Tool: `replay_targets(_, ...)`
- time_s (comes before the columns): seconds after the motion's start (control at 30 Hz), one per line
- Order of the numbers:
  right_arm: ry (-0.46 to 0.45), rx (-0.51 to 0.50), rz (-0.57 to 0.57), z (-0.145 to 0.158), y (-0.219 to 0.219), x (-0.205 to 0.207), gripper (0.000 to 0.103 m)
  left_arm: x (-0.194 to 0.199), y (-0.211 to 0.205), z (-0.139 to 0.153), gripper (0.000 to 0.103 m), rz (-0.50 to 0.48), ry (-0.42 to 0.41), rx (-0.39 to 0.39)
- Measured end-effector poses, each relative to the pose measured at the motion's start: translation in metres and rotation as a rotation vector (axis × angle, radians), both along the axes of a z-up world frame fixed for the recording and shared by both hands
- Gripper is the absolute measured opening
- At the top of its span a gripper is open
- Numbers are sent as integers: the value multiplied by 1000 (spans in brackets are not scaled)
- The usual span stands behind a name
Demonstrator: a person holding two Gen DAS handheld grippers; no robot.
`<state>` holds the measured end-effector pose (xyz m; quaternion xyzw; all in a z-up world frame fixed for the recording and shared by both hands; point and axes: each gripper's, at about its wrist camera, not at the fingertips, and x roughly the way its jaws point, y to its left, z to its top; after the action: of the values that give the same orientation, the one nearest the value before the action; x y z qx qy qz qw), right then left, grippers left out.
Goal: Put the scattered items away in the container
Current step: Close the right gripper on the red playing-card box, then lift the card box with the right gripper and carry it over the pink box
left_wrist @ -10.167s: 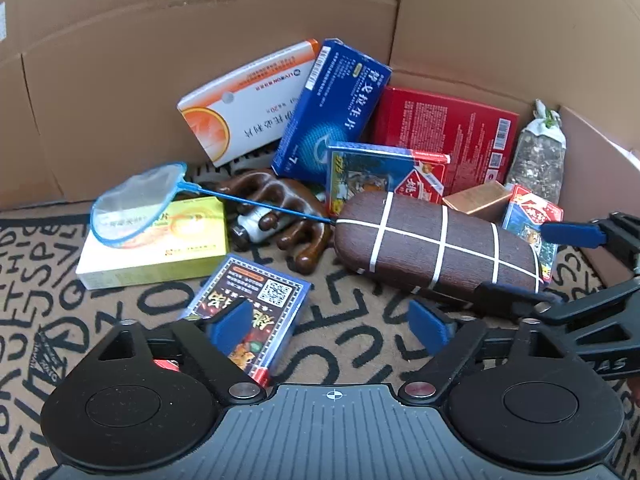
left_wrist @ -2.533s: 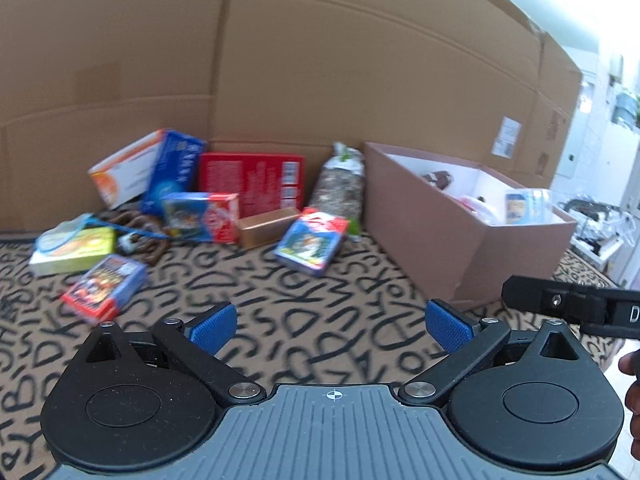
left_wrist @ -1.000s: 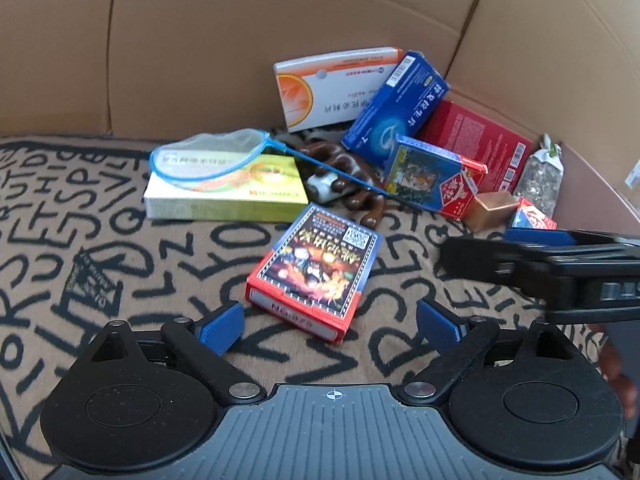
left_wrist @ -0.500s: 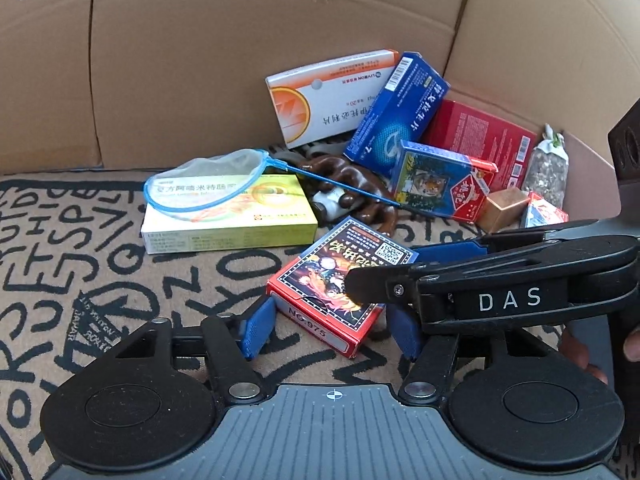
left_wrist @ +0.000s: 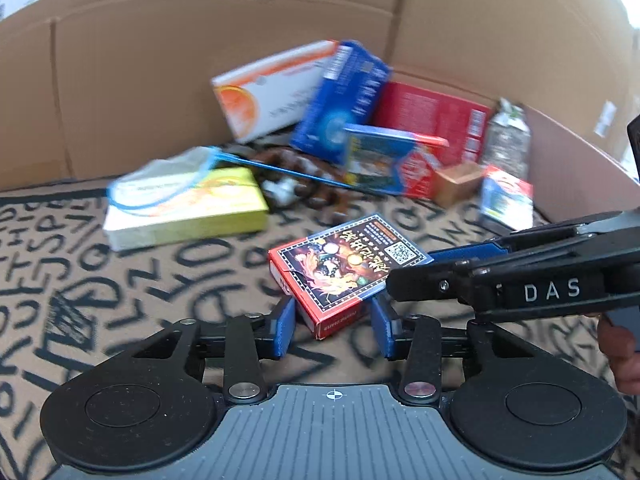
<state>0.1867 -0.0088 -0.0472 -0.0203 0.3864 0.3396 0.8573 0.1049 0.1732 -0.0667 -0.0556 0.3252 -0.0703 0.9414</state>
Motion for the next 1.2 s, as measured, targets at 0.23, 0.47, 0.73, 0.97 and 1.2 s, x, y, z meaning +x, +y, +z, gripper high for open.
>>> replay_targets(0.23, 36, 18, -88, 0, -62, -38, 47, -26, -45, 3, 44, -154, -9, 21)
replay_targets(0.47, 14, 36, -148, 5, -95, -53, 60, -33, -61, 2, 62, -180, 3, 33)
replay_targets(0.73, -29, 30, -66, 0, -85, -44, 69, -27, -60, 0, 75, -181, 8, 64)
replay_targets(0.97, 2, 66, -64, -9, -81, -32, 75, -21, -60, -1, 77, -198, -3, 66)
replay_targets(1.2, 10, 56, -62, -4, -56, -21, 84, -17, -63, -3, 80, -208, -17, 71)
